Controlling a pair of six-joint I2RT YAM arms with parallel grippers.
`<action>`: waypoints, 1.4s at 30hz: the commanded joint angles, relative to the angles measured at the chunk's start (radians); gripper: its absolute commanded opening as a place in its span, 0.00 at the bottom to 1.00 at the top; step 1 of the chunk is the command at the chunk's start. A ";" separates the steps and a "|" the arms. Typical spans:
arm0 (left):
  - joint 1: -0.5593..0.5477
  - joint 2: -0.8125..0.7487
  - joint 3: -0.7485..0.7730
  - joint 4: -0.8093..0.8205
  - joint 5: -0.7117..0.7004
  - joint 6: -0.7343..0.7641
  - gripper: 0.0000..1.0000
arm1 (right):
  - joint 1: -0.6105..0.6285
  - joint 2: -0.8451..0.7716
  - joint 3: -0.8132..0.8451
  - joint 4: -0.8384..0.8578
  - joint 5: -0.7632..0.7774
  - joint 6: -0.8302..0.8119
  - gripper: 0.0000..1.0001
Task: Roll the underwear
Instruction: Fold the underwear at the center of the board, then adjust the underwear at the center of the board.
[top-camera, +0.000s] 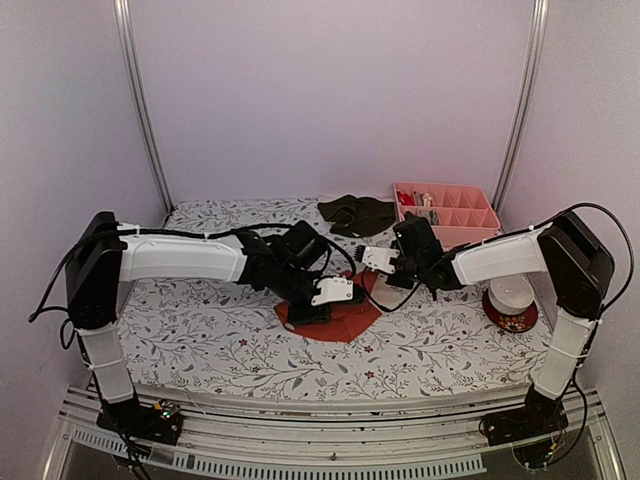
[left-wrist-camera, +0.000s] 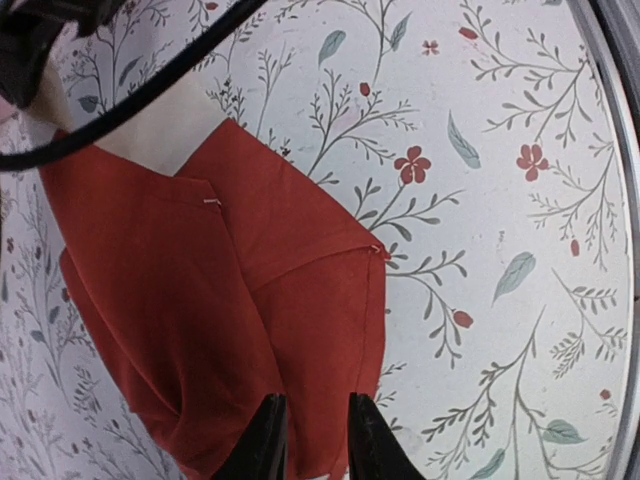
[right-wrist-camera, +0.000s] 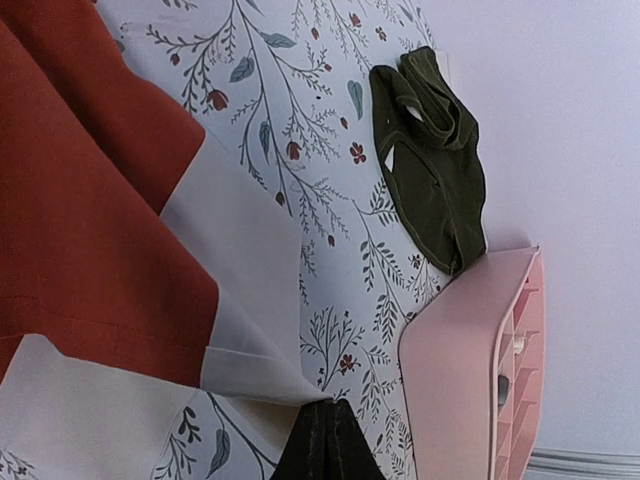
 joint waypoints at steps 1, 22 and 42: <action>-0.013 -0.049 -0.039 -0.049 0.052 0.020 0.33 | -0.003 -0.050 -0.011 -0.056 0.036 0.022 0.02; 0.243 -0.216 -0.460 0.409 -0.010 0.245 0.60 | 0.111 -0.086 0.131 -0.207 0.174 0.190 0.80; 0.264 -0.160 -0.561 0.666 -0.039 0.281 0.41 | 0.203 0.063 0.185 -0.499 -0.005 0.890 0.63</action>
